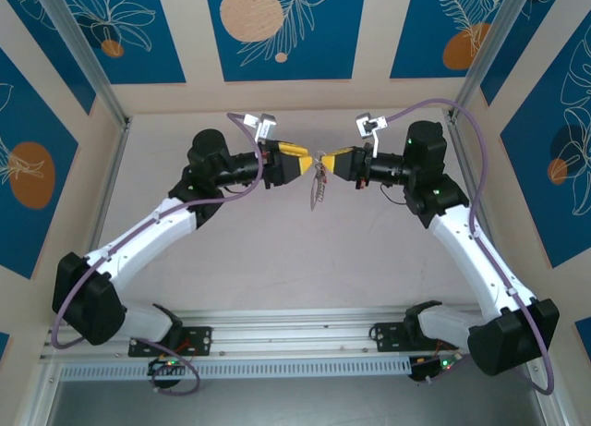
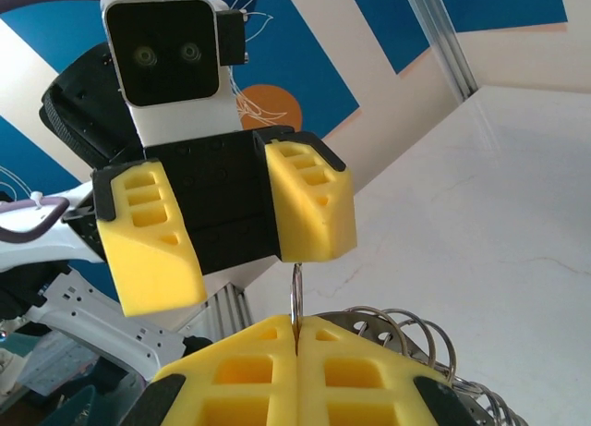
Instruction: Put the keys on the keyring
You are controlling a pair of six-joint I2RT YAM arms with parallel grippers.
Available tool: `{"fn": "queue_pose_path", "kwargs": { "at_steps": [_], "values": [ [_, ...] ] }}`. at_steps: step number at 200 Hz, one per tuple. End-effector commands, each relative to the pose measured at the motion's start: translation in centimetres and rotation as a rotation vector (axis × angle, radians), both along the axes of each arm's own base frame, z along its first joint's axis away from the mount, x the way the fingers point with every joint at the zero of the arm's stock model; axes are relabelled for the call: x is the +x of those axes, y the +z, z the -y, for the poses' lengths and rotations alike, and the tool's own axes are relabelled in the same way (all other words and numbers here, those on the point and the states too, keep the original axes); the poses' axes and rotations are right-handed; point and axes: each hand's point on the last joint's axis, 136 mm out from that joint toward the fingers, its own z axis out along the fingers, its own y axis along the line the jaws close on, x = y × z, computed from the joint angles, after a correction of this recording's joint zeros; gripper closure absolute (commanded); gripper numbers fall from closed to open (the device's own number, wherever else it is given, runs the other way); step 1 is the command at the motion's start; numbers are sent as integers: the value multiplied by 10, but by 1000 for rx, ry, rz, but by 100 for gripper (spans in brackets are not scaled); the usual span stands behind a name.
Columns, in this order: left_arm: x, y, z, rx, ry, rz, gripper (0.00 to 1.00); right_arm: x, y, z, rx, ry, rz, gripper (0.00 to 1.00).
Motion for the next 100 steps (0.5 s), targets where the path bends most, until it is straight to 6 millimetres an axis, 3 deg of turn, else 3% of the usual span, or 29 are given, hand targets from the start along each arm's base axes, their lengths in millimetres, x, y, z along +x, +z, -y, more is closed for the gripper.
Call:
{"fn": "queue_pose_path", "kwargs": {
  "at_steps": [1, 100],
  "values": [
    [-6, 5, 4, -30, -22, 26, 53, -1, 6, -5, 30, 18, -17, 100],
    [-7, 4, 11, -31, -28, 32, 58, -6, 5, -11, 35, 43, -19, 100]
  ]
}}
